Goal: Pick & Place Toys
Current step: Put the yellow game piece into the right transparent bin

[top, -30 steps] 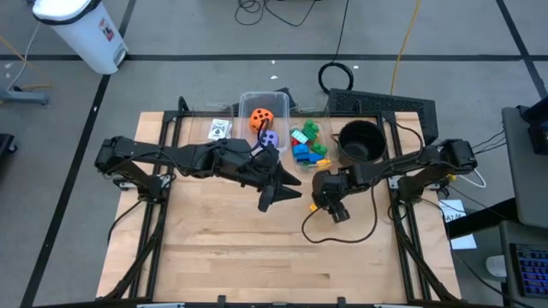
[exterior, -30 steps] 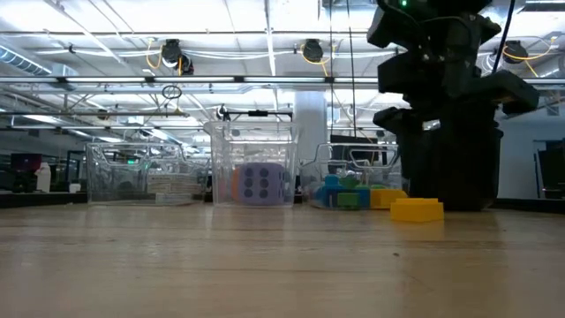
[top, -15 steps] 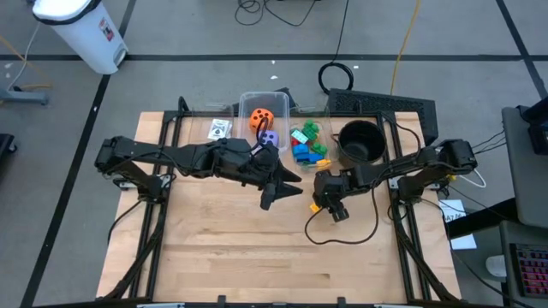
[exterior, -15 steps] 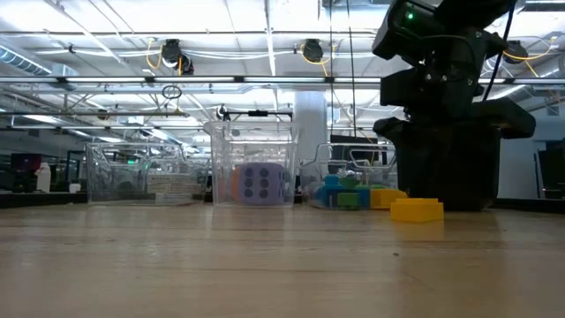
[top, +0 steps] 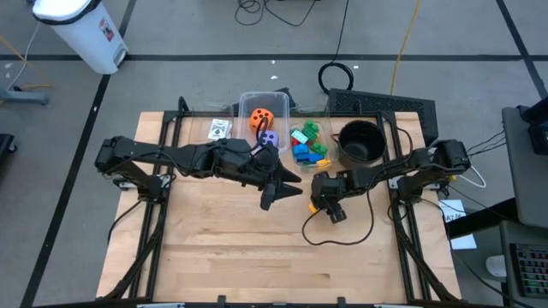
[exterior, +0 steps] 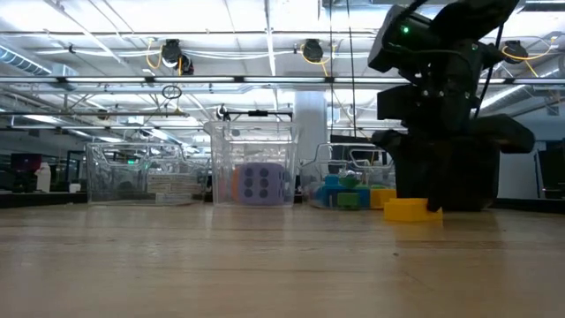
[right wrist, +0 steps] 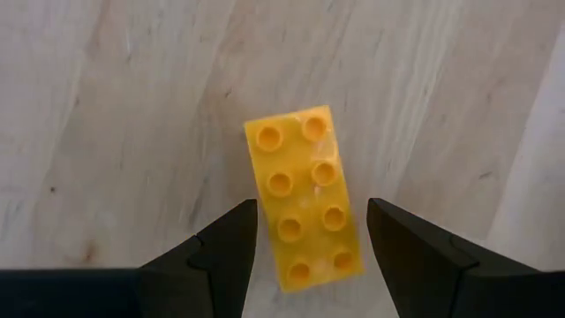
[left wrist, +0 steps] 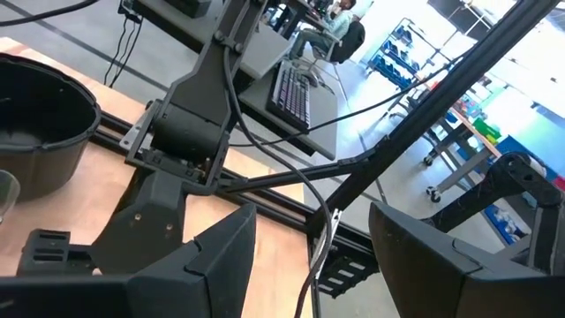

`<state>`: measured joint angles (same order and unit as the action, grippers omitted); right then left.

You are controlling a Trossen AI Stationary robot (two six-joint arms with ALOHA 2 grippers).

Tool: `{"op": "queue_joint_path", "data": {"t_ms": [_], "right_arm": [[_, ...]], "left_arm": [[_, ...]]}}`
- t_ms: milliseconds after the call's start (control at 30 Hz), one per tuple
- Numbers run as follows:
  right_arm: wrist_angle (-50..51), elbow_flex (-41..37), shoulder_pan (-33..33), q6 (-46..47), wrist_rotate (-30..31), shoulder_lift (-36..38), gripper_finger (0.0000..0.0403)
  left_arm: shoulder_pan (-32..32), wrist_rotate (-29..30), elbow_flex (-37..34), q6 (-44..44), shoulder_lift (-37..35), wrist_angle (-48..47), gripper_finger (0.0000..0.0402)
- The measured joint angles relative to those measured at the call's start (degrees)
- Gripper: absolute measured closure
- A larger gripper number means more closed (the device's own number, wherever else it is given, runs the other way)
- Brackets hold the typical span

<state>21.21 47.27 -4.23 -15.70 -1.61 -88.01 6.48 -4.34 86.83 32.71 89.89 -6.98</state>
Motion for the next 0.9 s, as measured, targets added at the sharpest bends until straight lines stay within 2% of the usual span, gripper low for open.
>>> {"op": "queue_joint_path", "data": {"t_ms": [133,433,633,900], "right_arm": [[0.39,0.00,0.31,0.05,-0.12,-0.02,0.0202],[-0.50,-1.79,0.61,4.06,-1.40,0.16,0.0261],[-0.54,-1.39,0.61,8.30,-1.46,0.46,0.0262],[9.47,8.25,0.63,11.16,-1.68,1.59,0.0266]], "left_arm": [[0.00,0.00,0.00,0.02,0.00,0.00,0.0174],[0.00,0.02,0.02,-0.33,0.00,-0.03,0.0174],[0.00,0.04,0.00,-0.62,0.00,-0.04,0.0174],[-0.19,-0.01,0.02,-0.66,0.00,0.25,0.0174]]}}
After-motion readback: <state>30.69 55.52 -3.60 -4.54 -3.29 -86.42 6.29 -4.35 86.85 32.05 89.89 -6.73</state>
